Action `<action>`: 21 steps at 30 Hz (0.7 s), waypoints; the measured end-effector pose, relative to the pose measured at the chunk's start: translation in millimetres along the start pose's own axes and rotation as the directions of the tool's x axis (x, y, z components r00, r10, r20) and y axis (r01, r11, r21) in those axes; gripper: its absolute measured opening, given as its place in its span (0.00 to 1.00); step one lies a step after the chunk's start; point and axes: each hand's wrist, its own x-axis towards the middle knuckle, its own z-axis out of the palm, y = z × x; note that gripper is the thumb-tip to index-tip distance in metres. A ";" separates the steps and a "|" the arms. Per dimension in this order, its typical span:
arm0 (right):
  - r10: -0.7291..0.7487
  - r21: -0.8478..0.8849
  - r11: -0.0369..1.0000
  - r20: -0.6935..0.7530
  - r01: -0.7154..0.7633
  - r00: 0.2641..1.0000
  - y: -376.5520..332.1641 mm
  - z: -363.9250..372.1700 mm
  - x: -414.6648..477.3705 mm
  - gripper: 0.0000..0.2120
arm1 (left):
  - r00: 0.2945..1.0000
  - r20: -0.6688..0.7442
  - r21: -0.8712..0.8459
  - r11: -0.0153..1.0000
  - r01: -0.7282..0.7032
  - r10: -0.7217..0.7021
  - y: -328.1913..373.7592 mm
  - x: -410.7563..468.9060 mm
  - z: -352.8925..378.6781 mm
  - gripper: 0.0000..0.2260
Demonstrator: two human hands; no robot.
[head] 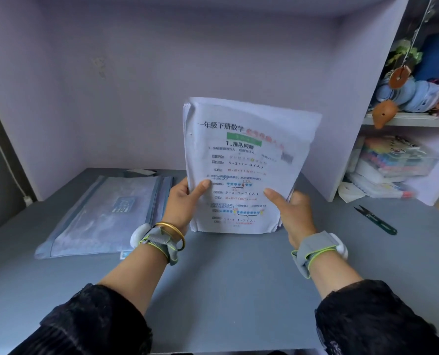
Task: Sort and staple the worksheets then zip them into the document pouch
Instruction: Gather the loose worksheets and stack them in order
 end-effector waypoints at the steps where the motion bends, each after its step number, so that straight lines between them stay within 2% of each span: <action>1: -0.017 0.013 1.000 -0.017 0.018 1.000 -3.1 0.5 1.3 0.04 | 1.000 0.000 -0.020 1.000 -0.004 0.004 0.4 1.2 0.1 0.06; 5: -0.041 -0.012 0.999 0.006 0.041 0.999 -9.0 -2.6 3.8 0.10 | 1.000 0.004 -0.025 1.000 0.001 -0.001 -2.5 3.6 -2.9 0.07; 9: 0.023 -0.089 0.996 0.061 -0.018 0.998 5.5 -8.0 5.3 0.14 | 1.000 0.023 0.016 1.000 0.016 -0.016 -9.2 5.5 -5.8 0.18; 13: 0.036 -0.153 0.988 0.066 -0.026 0.997 8.9 -4.1 7.3 0.08 | 1.000 -0.022 0.126 0.992 0.005 -0.002 -11.0 8.9 -1.4 0.10; 17: -0.025 -0.117 0.993 0.001 0.025 1.000 -0.8 -2.2 12.2 0.07 | 0.998 -0.043 0.080 0.996 -0.037 0.040 -2.3 13.8 7.8 0.04; 19: -0.032 -0.112 0.993 -0.007 0.031 0.999 -2.7 -3.8 13.4 0.08 | 0.998 -0.029 0.075 0.996 -0.056 0.058 -0.8 15.9 8.3 0.05; 21: -0.008 -0.126 0.992 0.006 0.008 1.000 0.9 -6.6 13.6 0.11 | 0.999 -0.006 0.079 0.996 -0.045 0.046 -2.1 16.9 7.2 0.12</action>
